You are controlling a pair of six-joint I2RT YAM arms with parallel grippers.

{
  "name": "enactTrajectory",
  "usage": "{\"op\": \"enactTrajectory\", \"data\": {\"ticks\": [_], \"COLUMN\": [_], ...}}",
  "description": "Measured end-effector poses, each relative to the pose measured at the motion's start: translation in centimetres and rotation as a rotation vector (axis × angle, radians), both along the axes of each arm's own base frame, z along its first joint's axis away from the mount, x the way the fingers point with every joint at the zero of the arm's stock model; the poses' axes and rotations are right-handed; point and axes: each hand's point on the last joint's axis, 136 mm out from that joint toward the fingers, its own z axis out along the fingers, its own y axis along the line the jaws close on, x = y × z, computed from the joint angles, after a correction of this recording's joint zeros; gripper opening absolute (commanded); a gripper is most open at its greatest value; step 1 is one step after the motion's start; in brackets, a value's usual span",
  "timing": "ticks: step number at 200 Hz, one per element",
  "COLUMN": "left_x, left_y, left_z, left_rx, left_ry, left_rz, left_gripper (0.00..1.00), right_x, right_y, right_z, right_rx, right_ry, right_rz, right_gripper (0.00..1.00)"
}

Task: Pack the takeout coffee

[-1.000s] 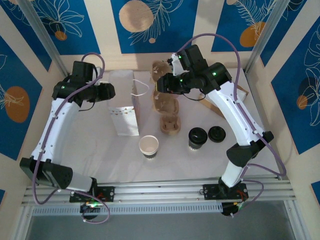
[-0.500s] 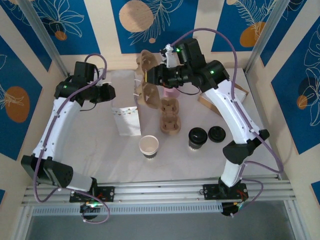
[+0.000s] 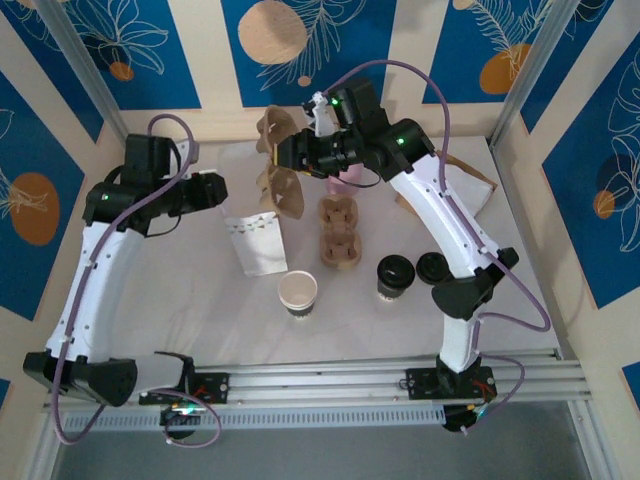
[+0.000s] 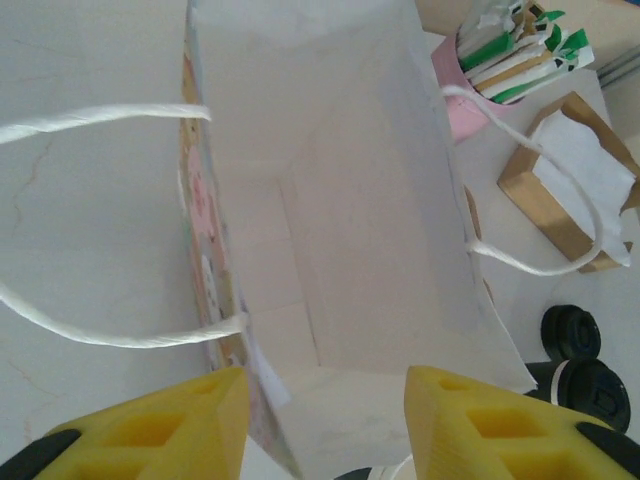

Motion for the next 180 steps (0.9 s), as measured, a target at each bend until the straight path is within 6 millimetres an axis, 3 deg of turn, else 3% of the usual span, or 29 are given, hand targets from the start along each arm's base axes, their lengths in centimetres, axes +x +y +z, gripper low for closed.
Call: {"op": "enactTrajectory", "data": {"ticks": [20,76,126,180], "left_x": [0.7,3.3,4.5,4.1], "left_y": [0.5,0.9,0.6,-0.2], "left_z": [0.0,-3.6,-5.3,-4.4], "left_rx": [0.040,0.116,0.131,0.084], "left_ry": [0.002,0.113,0.155,0.140], "left_rz": [0.016,0.031,0.017,-0.008], "left_gripper": [0.49,0.47,0.21,0.04], "right_x": [0.0,0.0,-0.1,0.9], "right_y": [0.1,0.1,0.1,1.6], "right_z": [0.3,0.4,0.4,-0.3], "right_rx": [0.009,0.012,0.016,0.042], "right_ry": [-0.003,-0.004,0.001,0.023], "right_rz": [0.000,-0.001,0.003,0.020], "right_gripper": [0.42,0.42,0.42,0.42]}}
